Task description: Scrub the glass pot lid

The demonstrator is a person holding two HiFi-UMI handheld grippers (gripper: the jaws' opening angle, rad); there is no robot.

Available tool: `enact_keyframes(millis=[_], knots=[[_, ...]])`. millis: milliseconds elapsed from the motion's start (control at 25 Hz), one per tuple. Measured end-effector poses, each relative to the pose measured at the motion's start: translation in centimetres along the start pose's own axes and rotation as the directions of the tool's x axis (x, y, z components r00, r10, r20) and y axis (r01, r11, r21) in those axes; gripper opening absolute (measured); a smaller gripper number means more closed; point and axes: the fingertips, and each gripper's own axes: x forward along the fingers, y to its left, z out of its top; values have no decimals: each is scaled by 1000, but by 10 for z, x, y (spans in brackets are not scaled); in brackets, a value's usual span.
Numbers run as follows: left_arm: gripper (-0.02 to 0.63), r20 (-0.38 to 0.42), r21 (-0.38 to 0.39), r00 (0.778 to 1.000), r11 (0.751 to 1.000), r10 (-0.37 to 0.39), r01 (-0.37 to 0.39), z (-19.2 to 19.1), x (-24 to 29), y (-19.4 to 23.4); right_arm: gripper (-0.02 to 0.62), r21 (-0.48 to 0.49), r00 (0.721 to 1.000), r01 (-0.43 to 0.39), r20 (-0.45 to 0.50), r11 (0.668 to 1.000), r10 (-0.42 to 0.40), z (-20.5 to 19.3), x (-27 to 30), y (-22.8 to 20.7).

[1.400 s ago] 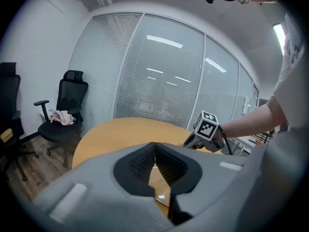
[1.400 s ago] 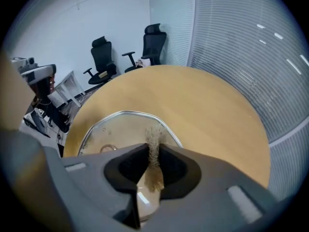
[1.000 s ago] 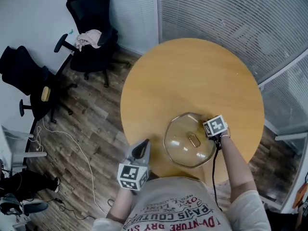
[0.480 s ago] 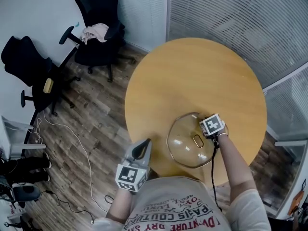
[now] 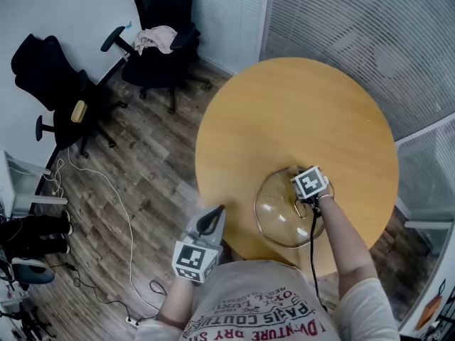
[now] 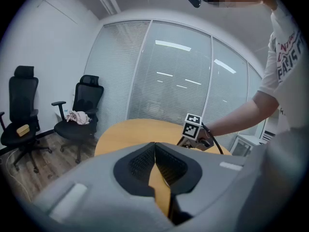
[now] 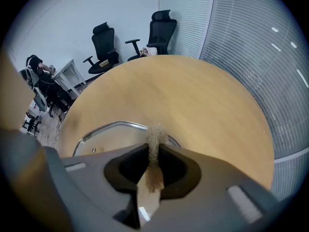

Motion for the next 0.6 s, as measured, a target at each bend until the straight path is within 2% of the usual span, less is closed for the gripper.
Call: enact_keyframes(millis=[80,200,400,480,600], knots=[[8,0,-9,1000,1000,18,-18,-2,-4,6,64,-12,1000,-14,-7,1000,14,4,3,7],[8,-1,-23,999,999,38,-38,-5,-13,11,64,-16,997,-25,-75,1000,24,-3,3,20],[8,6,-24,999,999,49,-49,-5,-27,15,66,-43,995,-95,-34,995,94,6,6,54],[8,14,-20,999,998,52,-52,-5,-31,17,66,-83,997,-66,-43,994,63,5,6,57],[8,6,-21,999,999,50,-50,-10,-37,19,66,-203,1000,2,12,979,0,22,2,59]])
